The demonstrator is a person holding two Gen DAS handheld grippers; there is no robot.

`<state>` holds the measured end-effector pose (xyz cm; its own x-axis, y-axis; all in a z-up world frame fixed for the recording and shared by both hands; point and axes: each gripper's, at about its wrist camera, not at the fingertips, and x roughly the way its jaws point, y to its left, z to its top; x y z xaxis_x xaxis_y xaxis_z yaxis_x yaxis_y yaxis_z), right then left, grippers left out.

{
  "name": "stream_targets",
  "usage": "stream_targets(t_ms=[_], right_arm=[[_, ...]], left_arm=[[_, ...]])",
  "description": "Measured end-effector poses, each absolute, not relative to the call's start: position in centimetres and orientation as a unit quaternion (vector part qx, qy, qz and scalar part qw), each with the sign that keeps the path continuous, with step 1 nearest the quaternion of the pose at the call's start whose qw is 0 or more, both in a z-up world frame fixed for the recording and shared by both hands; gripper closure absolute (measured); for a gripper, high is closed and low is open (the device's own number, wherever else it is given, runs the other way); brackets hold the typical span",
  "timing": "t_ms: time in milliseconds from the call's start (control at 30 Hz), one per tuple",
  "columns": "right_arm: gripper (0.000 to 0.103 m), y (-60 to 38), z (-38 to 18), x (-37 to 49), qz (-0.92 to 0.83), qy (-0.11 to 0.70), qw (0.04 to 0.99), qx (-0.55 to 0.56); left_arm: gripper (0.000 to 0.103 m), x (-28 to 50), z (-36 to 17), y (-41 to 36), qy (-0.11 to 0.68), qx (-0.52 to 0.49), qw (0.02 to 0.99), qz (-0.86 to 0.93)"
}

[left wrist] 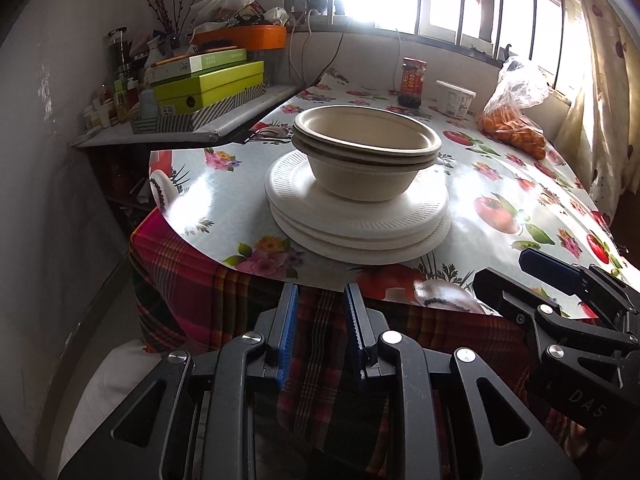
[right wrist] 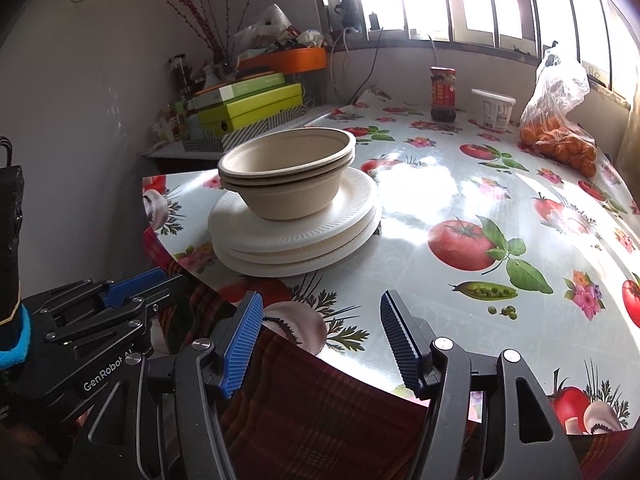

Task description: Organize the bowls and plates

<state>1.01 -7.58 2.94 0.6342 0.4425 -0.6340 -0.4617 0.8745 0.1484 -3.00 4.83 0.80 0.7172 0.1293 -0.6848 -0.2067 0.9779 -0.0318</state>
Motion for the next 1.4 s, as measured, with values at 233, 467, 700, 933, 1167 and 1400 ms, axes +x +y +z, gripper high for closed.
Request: stream_targets(t_ms=[233, 467, 700, 933, 1167, 1400], right_arm=[[0.041, -7.60, 2.81, 0.72, 0.248, 0.348, 0.904, -0.014], [0.041, -7.66, 2.80, 0.65, 0.247, 0.348, 0.904, -0.014], [0.041, -7.73, 2.76, 0.61, 0.247, 0.349, 0.904, -0.015], [0.041, -7.86, 2.77, 0.60, 0.247, 0.348, 0.904, -0.014], [0.041, -8.05, 2.80, 0.58, 0.247, 0.347, 0.905, -0.015], [0.040, -8.07, 2.79, 0.55, 0.247, 0.348, 0.904, -0.015]], left_arm=[[0.079, -2.81, 0.53, 4.74, 0.373, -0.047, 0.922, 0.092], [0.079, -2.79, 0.44, 4.64, 0.373, -0.046, 0.922, 0.090], [0.079, -2.77, 0.41, 4.58, 0.374, -0.046, 0.922, 0.088], [0.079, -2.71, 0.35, 4.52, 0.375, -0.044, 0.922, 0.090], [0.079, -2.73, 0.32, 4.62, 0.375, -0.045, 0.921, 0.092], [0.079, -2.86, 0.39, 4.65, 0.372, -0.044, 0.922, 0.093]])
